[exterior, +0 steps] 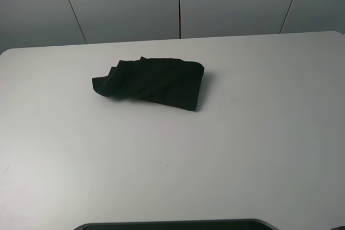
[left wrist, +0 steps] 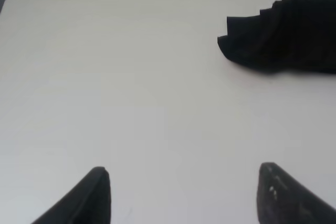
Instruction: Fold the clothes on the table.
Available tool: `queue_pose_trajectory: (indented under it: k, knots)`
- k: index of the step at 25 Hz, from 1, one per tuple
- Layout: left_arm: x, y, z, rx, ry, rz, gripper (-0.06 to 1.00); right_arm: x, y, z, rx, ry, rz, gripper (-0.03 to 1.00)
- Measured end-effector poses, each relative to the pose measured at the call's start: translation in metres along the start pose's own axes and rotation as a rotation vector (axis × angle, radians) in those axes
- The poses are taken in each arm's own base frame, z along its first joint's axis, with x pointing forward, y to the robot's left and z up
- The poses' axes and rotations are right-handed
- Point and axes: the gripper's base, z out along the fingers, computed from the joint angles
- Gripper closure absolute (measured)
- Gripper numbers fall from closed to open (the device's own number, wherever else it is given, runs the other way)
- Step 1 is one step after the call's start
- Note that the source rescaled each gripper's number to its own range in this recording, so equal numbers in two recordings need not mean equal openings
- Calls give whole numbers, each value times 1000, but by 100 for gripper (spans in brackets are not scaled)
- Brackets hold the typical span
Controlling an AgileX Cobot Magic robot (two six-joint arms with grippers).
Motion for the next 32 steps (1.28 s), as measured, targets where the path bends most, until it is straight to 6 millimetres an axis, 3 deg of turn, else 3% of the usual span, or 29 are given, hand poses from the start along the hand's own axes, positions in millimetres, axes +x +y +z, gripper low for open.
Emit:
queue_pose_trajectory:
  k: [7,23,32]
  knots:
    - [2,-2,8,21,-11,8,19,29,-3,35,-3,137,16,-2]
    - [2,-3,8,24,-14,13,18,31,-9,35,-9,143,10,-2]
    - [2,-3,8,24,-14,14,-4,31,-9,35,-11,143,20,-2]
